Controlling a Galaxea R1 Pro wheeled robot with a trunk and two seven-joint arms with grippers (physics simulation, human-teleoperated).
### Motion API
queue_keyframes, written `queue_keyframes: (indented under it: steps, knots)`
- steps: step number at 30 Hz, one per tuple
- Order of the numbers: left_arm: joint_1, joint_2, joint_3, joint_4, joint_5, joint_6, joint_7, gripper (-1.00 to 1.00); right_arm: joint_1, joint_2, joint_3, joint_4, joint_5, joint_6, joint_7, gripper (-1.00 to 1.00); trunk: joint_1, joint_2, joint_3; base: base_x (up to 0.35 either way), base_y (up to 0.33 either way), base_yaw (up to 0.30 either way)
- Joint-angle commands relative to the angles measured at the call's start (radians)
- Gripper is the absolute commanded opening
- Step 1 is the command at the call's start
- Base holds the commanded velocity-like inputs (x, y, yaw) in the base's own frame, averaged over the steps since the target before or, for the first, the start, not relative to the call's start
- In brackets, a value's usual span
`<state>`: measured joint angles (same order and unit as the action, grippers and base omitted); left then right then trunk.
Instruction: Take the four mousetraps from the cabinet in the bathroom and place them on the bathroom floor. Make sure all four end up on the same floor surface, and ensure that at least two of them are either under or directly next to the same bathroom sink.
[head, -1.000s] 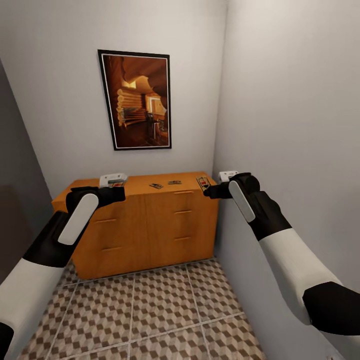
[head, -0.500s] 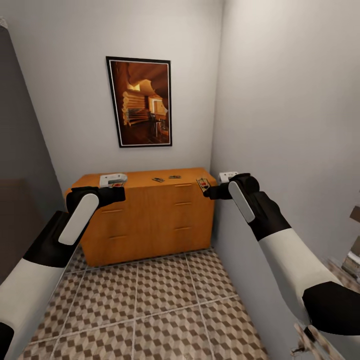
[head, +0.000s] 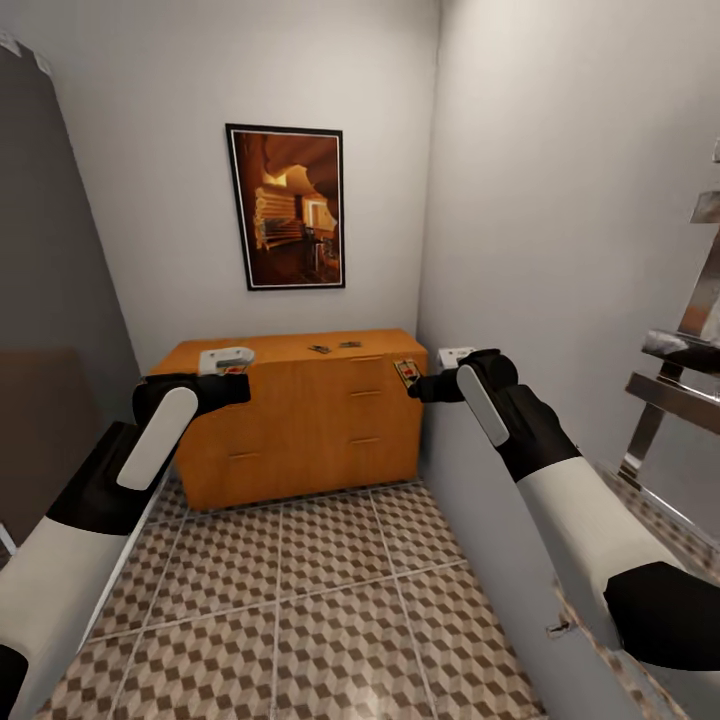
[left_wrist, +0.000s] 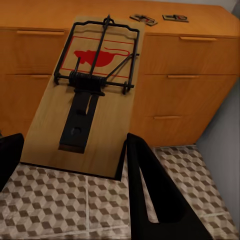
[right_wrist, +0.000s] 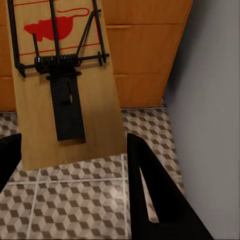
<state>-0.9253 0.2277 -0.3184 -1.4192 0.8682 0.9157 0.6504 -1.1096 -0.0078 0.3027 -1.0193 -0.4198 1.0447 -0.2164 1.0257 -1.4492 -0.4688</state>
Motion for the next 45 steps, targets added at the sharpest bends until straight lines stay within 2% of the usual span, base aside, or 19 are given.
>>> queue_keyframes:
  steps: [1,12,20,23,24,27,29,31,32,33,35,36,38,39,41,42,45]
  knots:
    - [-0.001,0.001,-0.002,-0.001,0.006,0.002,0.009,-1.0,-0.001,-0.002,0.003,0.002,-0.013,0.003,-0.011,-1.0,-0.001,-0.001,-0.001,-0.345,0.0,0.0]
    - [-0.001,0.001,-0.004,0.026,0.008,-0.008,0.008,-1.0,0.005,-0.005,0.003,-0.01,-0.014,0.003,-0.007,-1.0,-0.001,-0.001,-0.001,-0.345,0.0,0.0]
    - [0.01,0.004,-0.007,0.039,-0.012,-0.15,0.023,-1.0,0.013,-0.006,0.004,-0.01,-0.014,0.003,-0.005,-1.0,-0.001,-0.001,-0.001,-0.345,0.0,0.0]
    - [0.03,0.004,-0.014,0.04,-0.023,-0.172,0.025,-1.0,0.024,-0.006,0.004,-0.01,-0.013,0.003,-0.005,-1.0,-0.001,-0.001,-0.001,-0.345,0.0,0.0]
    - [0.059,0.004,-0.022,0.059,-0.035,-0.184,0.025,-1.0,0.051,-0.005,0.005,-0.01,-0.009,0.003,-0.006,-1.0,-0.001,-0.001,-0.001,-0.345,0.0,0.0]
    - [0.073,0.003,-0.026,0.099,-0.041,-0.206,0.024,-1.0,0.08,-0.005,0.005,-0.003,-0.005,0.003,-0.008,-1.0,-0.001,-0.001,-0.001,-0.345,0.0,0.0]
    - [0.079,0.003,-0.029,0.161,-0.042,-0.263,0.019,-1.0,0.103,-0.005,0.005,0.003,-0.005,0.003,-0.006,-1.0,-0.001,-0.001,-0.001,-0.345,0.0,0.0]
    - [0.081,0.001,-0.062,0.256,-0.042,-0.349,0.014,-1.0,0.152,-0.005,0.009,0.008,-0.006,0.003,-0.004,-1.0,-0.001,-0.001,-0.001,-0.345,0.0,0.0]
    - [0.081,0.001,-0.093,0.295,-0.042,-0.378,0.012,-1.0,0.172,-0.005,0.01,0.009,-0.005,0.003,-0.005,-1.0,-0.001,-0.001,-0.001,-0.345,0.0,0.0]
    - [0.082,0.0,-0.172,0.378,-0.035,-0.445,0.011,-1.0,0.215,-0.005,0.013,0.01,-0.004,0.003,-0.005,-1.0,-0.001,-0.001,-0.001,-0.324,0.0,0.0]
    - [0.082,-0.002,-0.218,0.439,-0.031,-0.51,0.011,-1.0,0.242,-0.004,0.014,0.01,-0.004,0.003,-0.005,-1.0,-0.001,-0.001,-0.001,-0.238,0.0,0.0]
    - [0.083,-0.017,-0.263,0.605,-0.006,-0.657,0.006,-1.0,0.272,0.0,0.016,0.009,-0.004,0.003,-0.005,-1.0,-0.001,-0.001,-0.001,-0.04,0.0,0.171]
    - [0.098,-0.037,-0.271,0.683,0.005,-0.701,0.002,-1.0,0.276,0.002,0.02,0.011,-0.006,0.003,-0.005,-1.0,-0.001,-0.001,-0.001,-0.021,0.0,0.229]
    - [0.158,-0.058,-0.275,0.738,0.009,-0.756,-0.005,-1.0,0.279,0.004,0.051,0.023,-0.006,0.003,-0.005,-1.0,-0.001,-0.001,-0.001,-0.004,0.0,0.281]
    - [0.205,-0.067,-0.276,0.749,0.01,-0.799,-0.011,-1.0,0.279,0.004,0.084,0.027,-0.005,0.003,-0.005,-1.0,-0.001,-0.001,-0.001,-0.002,0.0,0.287]
    - [0.266,-0.074,-0.277,0.755,0.01,-0.85,-0.014,-1.0,0.28,0.005,0.122,0.03,-0.007,0.003,-0.006,-1.0,-0.001,-0.001,-0.001,-0.001,0.0,0.292]
    - [0.317,-0.076,-0.276,0.759,0.013,-0.887,-0.015,-1.0,0.28,0.006,0.143,0.031,-0.01,0.003,-0.006,-1.0,-0.001,-0.001,-0.001,0.0,0.0,0.25]
